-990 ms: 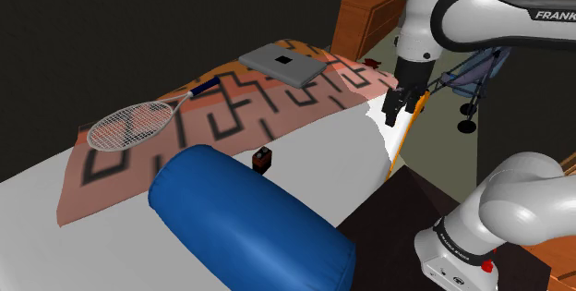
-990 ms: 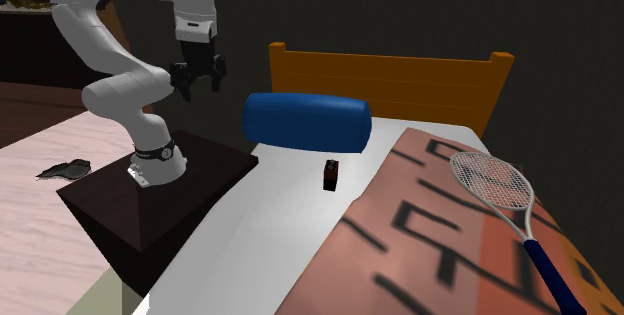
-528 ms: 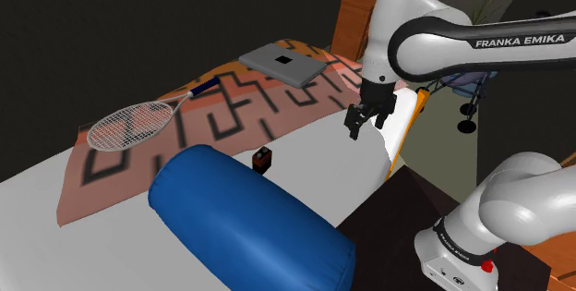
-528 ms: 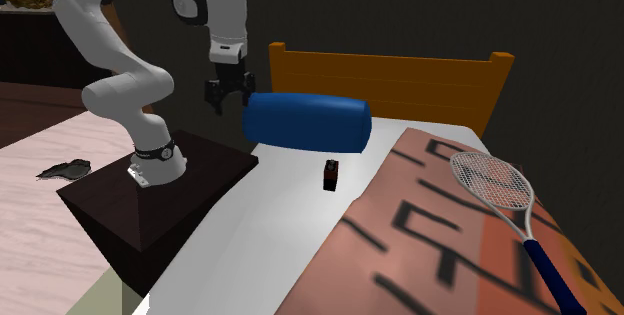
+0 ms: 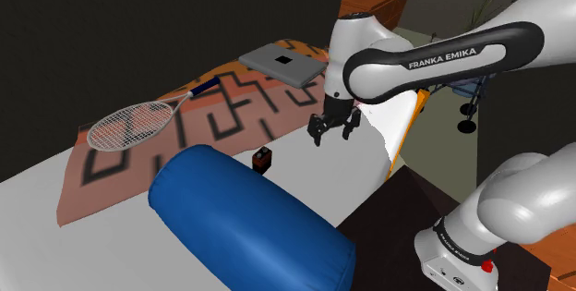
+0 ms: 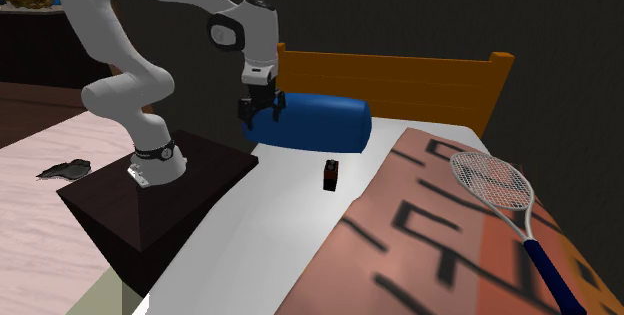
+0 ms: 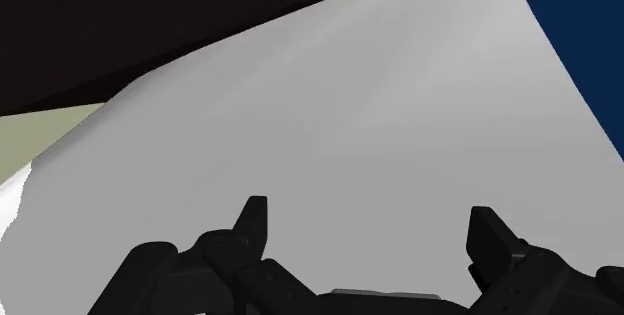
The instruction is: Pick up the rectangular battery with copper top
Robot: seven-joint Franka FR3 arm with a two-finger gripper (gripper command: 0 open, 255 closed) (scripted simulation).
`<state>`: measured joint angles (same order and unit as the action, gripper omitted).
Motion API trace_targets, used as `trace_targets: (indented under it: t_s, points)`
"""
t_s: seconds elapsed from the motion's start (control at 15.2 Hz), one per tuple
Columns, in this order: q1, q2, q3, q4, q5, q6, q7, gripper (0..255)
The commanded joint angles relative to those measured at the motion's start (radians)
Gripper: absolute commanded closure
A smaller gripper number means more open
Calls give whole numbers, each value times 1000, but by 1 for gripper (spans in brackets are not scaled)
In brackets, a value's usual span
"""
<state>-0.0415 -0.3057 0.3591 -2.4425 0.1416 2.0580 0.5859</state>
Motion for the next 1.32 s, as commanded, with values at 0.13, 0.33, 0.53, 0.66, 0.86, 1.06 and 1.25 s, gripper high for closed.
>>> trace_targets:
  t_s: [0.13, 0.33, 0.53, 0.66, 0.86, 1.06, 1.25]
  points:
    - [-16, 167, 54, 76, -46, 114, 157, 0]
    - [-23, 291, 75, 145, -108, 179, 276, 0]
    - [-14, 417, 75, 227, -183, 229, 396, 0]
    - [0, 498, 65, 288, -233, 253, 473, 0]
    - [32, 617, 36, 390, -299, 276, 576, 0]
    - [69, 730, 0, 503, -350, 287, 664, 0]
    - [91, 793, -23, 561, -372, 298, 703, 0]
